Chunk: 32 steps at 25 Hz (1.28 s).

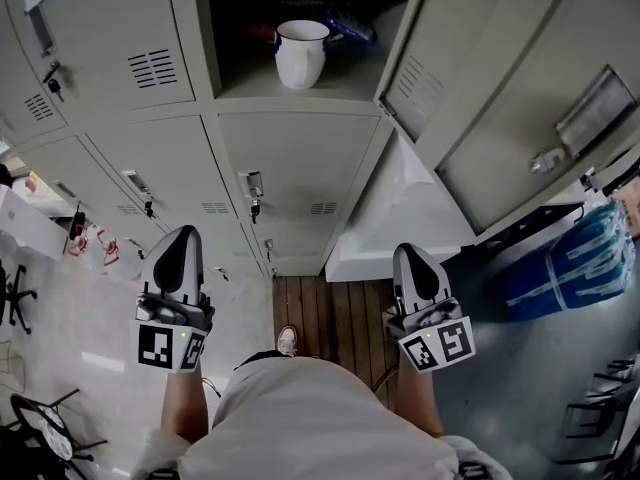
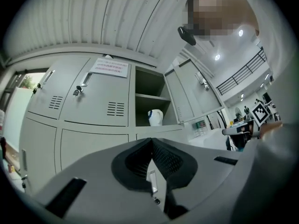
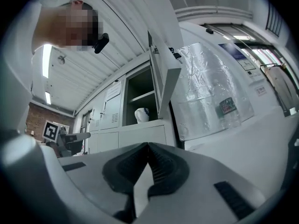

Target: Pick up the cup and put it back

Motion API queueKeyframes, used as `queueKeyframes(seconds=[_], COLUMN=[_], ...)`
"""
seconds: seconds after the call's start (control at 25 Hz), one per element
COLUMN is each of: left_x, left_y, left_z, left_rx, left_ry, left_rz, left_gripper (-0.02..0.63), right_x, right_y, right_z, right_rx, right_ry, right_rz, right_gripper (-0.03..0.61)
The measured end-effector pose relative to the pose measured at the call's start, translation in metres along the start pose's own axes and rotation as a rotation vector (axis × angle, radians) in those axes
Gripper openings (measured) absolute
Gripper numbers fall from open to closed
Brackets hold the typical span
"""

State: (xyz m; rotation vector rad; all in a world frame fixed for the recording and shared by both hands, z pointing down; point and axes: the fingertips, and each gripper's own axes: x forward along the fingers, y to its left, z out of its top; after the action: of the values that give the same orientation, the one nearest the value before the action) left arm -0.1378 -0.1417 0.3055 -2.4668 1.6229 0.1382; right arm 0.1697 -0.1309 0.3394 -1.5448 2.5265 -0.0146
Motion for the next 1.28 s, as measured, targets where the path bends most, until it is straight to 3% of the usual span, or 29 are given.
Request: queueKeyframes(seconds=[0.4, 1.28], left_x=[-0.02, -0.026], left_y=[0.004, 0.011], left_z=[-0.009, -0.008], left_rx=[0.016, 0.013], left_ry=[0.001, -0.028], left_rz=[0.021, 0.015], left_gripper=[0.02, 0.021], right_x=[-0.018, -0.014], right_y=[-0.017, -0.015], right_z=[0.0, 0.01], right_rx=[-0.019, -0.062], right_ry=[0.011, -0.026], right_rz=[-0.072, -0.101], right_gripper=[0.017, 0.017])
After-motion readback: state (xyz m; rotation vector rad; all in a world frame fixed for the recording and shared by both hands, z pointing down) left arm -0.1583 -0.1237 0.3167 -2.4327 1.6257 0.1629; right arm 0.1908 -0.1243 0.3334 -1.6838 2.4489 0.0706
